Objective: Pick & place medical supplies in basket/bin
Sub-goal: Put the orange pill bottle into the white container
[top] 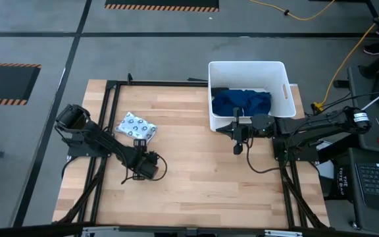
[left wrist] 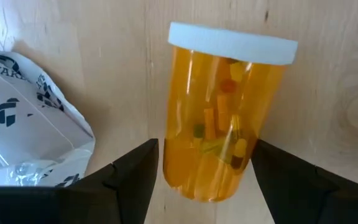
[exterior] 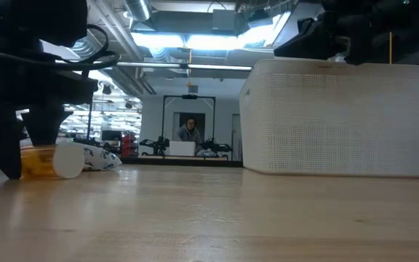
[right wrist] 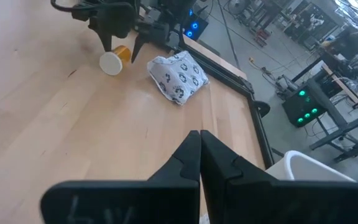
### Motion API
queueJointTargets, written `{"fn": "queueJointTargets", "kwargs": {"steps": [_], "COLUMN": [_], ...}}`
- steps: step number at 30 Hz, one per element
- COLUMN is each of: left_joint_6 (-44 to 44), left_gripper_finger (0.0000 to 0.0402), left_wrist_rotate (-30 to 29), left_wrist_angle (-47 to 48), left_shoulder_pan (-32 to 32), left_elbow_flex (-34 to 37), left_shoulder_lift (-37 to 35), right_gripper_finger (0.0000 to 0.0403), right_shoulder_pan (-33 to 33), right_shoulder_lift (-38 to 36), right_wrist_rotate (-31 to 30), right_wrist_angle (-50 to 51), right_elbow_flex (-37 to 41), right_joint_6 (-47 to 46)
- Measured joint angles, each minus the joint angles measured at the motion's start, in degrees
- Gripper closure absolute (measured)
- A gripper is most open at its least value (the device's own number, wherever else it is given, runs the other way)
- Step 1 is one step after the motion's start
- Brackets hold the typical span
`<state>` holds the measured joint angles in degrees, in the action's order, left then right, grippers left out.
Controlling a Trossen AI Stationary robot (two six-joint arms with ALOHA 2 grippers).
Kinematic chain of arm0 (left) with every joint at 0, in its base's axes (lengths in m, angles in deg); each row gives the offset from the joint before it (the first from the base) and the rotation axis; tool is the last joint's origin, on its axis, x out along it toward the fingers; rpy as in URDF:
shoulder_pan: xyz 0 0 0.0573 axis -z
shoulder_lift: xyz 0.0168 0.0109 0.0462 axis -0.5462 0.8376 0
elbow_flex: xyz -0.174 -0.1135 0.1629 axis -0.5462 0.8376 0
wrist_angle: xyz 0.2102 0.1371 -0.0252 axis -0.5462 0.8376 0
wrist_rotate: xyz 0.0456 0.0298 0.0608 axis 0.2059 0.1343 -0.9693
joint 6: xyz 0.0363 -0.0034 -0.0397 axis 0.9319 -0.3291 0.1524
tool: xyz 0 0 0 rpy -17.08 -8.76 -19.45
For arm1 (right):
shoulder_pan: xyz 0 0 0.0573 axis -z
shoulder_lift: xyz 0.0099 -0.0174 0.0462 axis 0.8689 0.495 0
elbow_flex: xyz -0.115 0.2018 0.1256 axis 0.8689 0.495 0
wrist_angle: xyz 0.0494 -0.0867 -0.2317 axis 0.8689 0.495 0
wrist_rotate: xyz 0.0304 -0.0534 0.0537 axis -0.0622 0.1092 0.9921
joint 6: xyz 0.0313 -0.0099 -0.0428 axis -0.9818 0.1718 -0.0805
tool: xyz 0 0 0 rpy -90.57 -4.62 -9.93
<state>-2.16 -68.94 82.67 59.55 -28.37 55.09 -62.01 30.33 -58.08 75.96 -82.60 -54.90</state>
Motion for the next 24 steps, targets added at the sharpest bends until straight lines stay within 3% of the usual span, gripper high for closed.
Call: {"fn": "queueJointTargets", "kwargs": {"steps": [7, 18, 24], "left_joint_6": [-1.0, -2.0, -2.0], "left_gripper_finger": [0.0156, 0.0224, 0.0206], "left_wrist_rotate": [-0.6, -1.5, -1.7], "left_wrist_angle": [-1.2, -2.9, -3.8], "left_shoulder_pan": [0.1, 0.0, 0.0], "left_elbow_flex": [0.3, 0.3, 0.3], "left_shoulder_lift": [-0.7, -0.7, -0.7], "right_gripper_finger": [0.0400, 0.0400, 0.0400], "right_shoulder_pan": [0.0, 0.0, 0.0], "right_shoulder_lift": [0.0, 0.0, 0.0], "right_wrist_rotate": [0.0, 0.0, 0.0], "right_wrist_angle": [0.3, 0.4, 0.4], "right_elbow_flex": [0.0, 0.0, 0.0], "right_joint_6": [-0.1, -0.1, -0.1]}}
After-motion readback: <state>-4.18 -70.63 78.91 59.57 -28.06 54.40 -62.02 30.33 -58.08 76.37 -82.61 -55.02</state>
